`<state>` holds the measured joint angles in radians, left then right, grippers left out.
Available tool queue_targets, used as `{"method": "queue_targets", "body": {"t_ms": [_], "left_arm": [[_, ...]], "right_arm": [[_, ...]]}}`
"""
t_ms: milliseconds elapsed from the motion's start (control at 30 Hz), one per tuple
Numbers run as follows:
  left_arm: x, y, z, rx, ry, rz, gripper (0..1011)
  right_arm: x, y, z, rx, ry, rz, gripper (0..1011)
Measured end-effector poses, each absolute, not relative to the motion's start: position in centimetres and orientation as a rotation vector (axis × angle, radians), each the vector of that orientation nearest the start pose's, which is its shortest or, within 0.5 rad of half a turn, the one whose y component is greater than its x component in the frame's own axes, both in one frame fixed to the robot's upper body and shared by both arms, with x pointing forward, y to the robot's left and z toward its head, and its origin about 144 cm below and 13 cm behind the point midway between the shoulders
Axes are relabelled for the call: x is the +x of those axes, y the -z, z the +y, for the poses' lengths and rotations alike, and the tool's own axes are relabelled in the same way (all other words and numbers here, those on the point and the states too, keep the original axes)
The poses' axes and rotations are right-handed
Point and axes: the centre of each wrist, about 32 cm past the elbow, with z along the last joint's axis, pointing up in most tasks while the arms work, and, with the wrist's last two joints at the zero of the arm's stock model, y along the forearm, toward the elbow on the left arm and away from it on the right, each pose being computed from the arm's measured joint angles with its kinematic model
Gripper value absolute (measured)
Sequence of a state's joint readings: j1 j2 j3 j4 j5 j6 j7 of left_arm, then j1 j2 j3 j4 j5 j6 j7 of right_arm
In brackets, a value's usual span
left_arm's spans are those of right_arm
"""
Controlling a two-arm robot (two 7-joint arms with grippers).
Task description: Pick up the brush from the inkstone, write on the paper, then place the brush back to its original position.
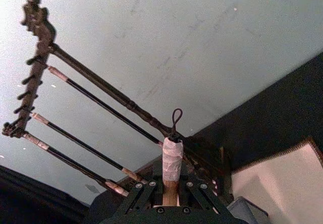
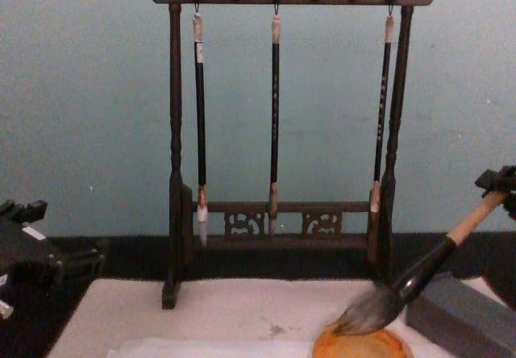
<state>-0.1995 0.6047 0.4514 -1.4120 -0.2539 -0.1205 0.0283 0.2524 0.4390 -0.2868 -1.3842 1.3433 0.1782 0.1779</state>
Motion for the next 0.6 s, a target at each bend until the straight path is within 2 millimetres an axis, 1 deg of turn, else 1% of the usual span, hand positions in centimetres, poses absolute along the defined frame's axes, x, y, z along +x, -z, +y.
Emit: {"method": "queue_targets", "body": {"t_ms": [367,600], "left_arm": [[48.9,-114.0,31.0,0.305,-1.248,-0.285,1010],[48.9,-114.0,31.0,0.304,-1.248,-0.285,1010]], "right_arm": [[52.6,-115.5,-29.5,0.454,1.092,0.866,156],[52.9,-115.2,-29.6,0.456,1.106,0.906,156]]}}
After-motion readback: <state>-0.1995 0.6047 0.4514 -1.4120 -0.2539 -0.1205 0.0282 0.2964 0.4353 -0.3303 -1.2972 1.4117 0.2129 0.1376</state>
